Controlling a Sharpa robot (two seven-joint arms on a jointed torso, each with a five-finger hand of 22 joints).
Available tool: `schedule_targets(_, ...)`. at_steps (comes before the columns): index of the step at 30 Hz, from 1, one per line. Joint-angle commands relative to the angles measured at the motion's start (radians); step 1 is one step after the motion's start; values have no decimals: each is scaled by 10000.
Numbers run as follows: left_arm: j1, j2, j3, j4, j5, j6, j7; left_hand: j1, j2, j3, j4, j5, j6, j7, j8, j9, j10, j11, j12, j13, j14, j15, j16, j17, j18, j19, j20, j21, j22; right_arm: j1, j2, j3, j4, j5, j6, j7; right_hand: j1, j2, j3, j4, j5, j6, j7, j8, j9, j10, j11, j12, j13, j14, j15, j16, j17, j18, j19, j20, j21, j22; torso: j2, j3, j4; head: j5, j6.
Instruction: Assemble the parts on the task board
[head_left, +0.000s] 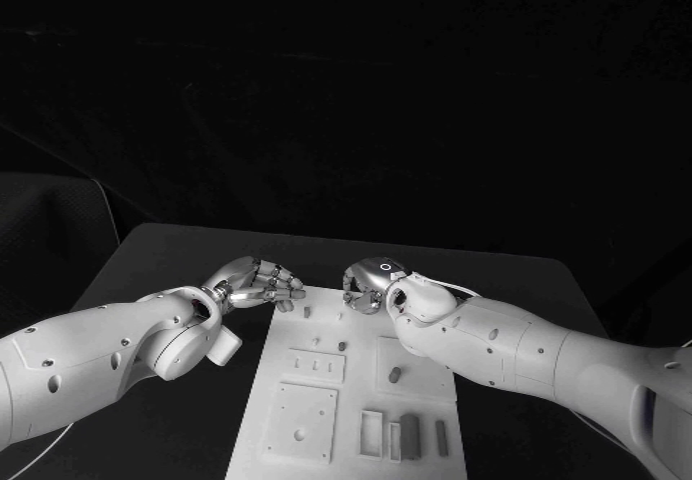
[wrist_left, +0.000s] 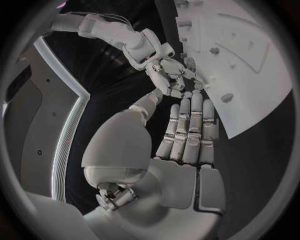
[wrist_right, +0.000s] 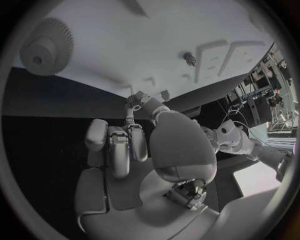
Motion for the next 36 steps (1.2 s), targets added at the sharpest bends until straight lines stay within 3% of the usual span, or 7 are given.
schedule_targets(1,10,24,12,0,142,31,59,43,66,-23,36,59,-50,20,-55,-11,-65,-2,-64,-11,11,-24,-50,16,132,10,1,-42,-15,-1,13,2,-55,56,259,17,4,-49,-8,40,49,569,512,33,31,71,-19,57,13,2381,-2,1344,3545,159,32,-20,1533,9,8,7,-10,3,-12)
schedule_targets(8,14,64,18,17,161,23,53,42,69,-24,39,58,-50,21,-57,-12,-66,-1,-67,-11,13,-24,-51,17,132,11,1,-42,-15,-2,145,1,-105,62,303,10,-6,-45,-6,48,48,579,516,34,31,75,-20,55,9,2392,-3,1349,3554,159,36,-19,1532,15,25,0,1,-48,-10)
schedule_targets(22,22,55,26,10,167,-13,11,39,69,-27,43,57,-51,24,-60,-13,-66,1,-72,-11,16,-24,-52,20,132,14,1,-42,-16,-1,218,-3,-142,50,379,-26,-18,-37,-1,58,48,593,520,34,30,90,-23,59,13,2387,-3,1345,3541,159,41,-18,1531,22,33,-10,-19,42,-16)
schedule_targets(36,23,110,30,-5,182,-18,20,39,72,-29,46,55,-52,28,-63,-14,-66,2,-77,-11,19,-25,-53,22,132,17,1,-42,-16,-1,292,-7,-207,55,558,-138,-35,-25,4,71,47,607,526,34,28,99,-26,57,8,2397,-3,1350,3547,159,47,-17,1529,31,46,-17,-7,15,20)
